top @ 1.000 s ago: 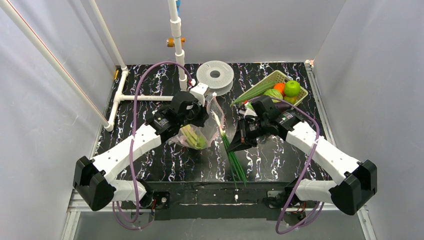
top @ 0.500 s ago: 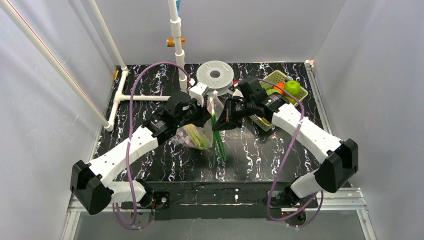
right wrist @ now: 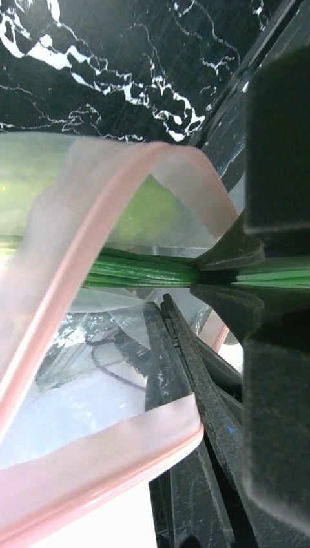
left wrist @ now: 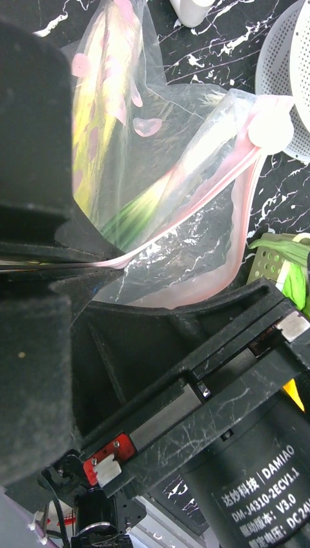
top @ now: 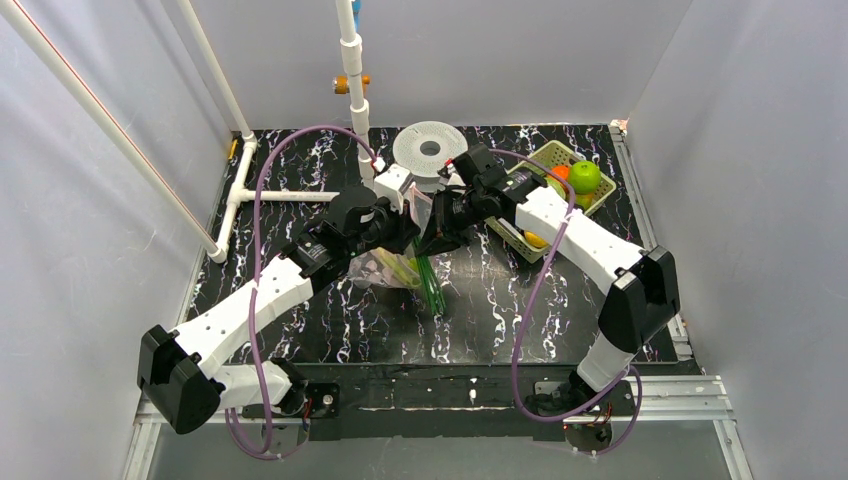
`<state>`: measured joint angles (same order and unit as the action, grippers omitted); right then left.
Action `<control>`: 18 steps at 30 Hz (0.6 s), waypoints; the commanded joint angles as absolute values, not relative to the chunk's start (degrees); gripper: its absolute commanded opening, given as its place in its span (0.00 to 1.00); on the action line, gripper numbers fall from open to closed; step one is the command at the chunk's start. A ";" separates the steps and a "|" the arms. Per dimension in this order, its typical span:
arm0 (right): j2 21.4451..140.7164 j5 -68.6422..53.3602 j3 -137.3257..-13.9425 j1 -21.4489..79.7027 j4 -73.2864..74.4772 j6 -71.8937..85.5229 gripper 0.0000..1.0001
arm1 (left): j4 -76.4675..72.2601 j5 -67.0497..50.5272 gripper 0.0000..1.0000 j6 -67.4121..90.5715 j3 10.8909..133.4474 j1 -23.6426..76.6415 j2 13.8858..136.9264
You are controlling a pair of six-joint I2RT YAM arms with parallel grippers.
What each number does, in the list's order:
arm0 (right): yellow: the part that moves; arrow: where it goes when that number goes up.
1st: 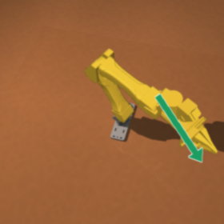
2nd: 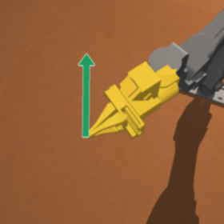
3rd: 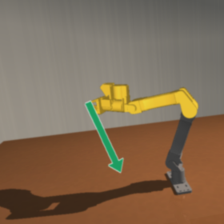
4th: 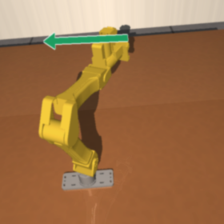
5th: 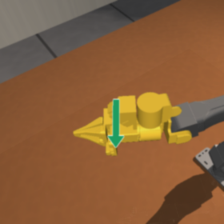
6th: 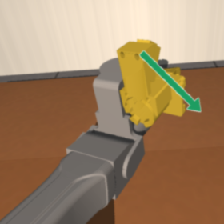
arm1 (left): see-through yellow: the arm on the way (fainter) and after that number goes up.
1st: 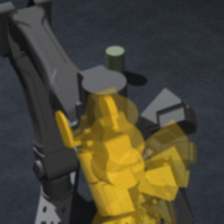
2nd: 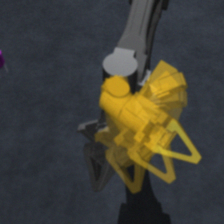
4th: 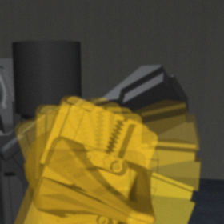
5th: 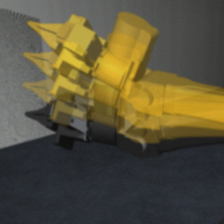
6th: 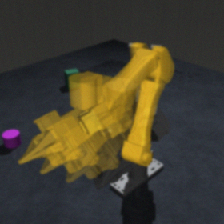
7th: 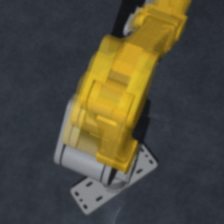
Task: Place the food in the zip-top bag and seal the zipper
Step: Place the fake vegetable in the zipper food storage bag.
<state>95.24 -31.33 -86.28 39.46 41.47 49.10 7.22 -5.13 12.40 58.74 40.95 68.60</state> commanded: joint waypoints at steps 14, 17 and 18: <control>91.19 -29.43 -88.83 39.54 56.62 31.73 0.03 | 7.90 -6.79 0.00 12.42 60.32 41.66 67.07; 91.08 -27.52 -90.24 39.55 60.59 30.20 0.03 | 7.30 -7.98 0.00 12.82 59.93 41.70 67.09; 91.06 -27.40 -90.65 39.55 61.50 29.78 0.03 | 7.15 -8.00 0.00 12.83 59.82 41.69 67.16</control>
<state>93.91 -28.36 -88.92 39.40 54.87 34.48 7.92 -6.24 12.62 58.74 41.43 68.40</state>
